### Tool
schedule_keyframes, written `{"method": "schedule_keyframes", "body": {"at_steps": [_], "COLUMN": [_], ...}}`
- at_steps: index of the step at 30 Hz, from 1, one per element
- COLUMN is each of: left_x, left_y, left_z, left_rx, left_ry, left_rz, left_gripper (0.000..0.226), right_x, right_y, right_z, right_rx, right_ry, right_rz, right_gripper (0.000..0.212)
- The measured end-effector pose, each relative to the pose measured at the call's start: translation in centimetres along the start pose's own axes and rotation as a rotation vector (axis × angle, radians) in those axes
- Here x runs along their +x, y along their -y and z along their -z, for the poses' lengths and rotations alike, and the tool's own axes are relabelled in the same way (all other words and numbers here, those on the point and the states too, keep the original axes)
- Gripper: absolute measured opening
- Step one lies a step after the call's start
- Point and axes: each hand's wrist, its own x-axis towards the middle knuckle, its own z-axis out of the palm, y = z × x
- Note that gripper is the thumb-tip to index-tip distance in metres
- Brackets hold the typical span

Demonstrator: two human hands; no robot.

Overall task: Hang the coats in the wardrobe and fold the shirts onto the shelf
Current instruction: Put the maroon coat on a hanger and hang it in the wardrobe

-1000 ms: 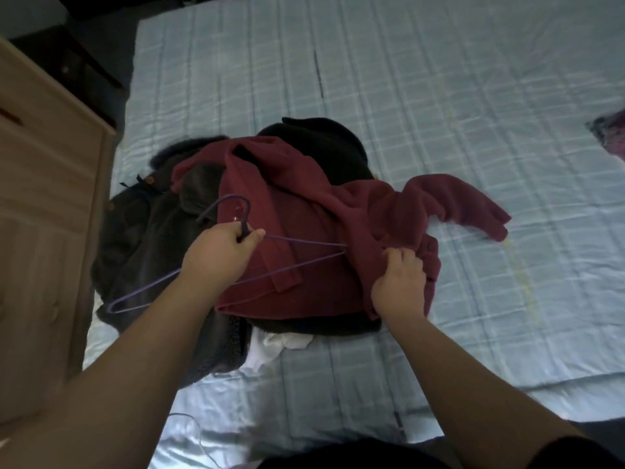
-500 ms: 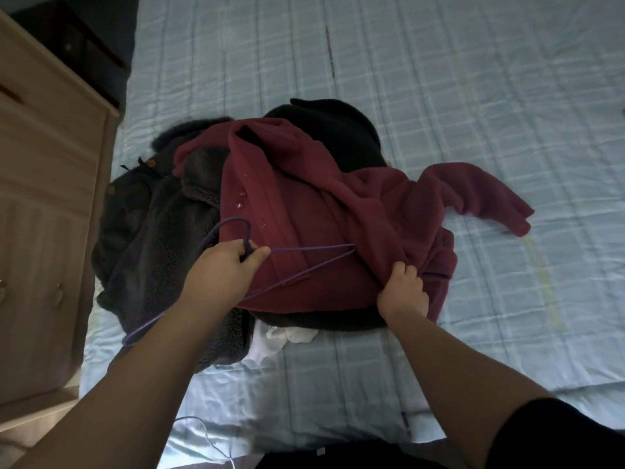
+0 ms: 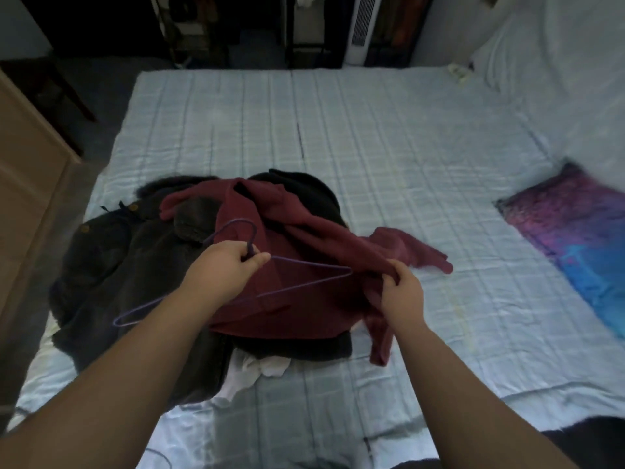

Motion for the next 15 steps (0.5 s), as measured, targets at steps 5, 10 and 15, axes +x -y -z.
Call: {"method": "schedule_keyframes", "body": {"at_steps": [5,10,15], "left_x": [-0.6,-1.9,-3.4], "left_y": [-5.1,-10.1,-14.9], "left_z": [3.3,3.6,4.6], "left_rx": [-0.092,-0.161,-0.203], "left_ry": [-0.050,-0.052,-0.212], "left_rz": [-0.138,-0.251,-0.293], "left_gripper": [0.027,0.029,0.031], "right_x": [-1.0,-2.2,-2.7], "right_y": [6.3,10.7,15.0], "right_z": [5.9,11.1,16.2], "right_rx": [-0.024,-0.156,-0.203], "right_ry": [-0.017,-0.072,-0.188], "right_rz": [0.154,0.321,0.423], "right_gripper": [0.028,0.026,0.023]}}
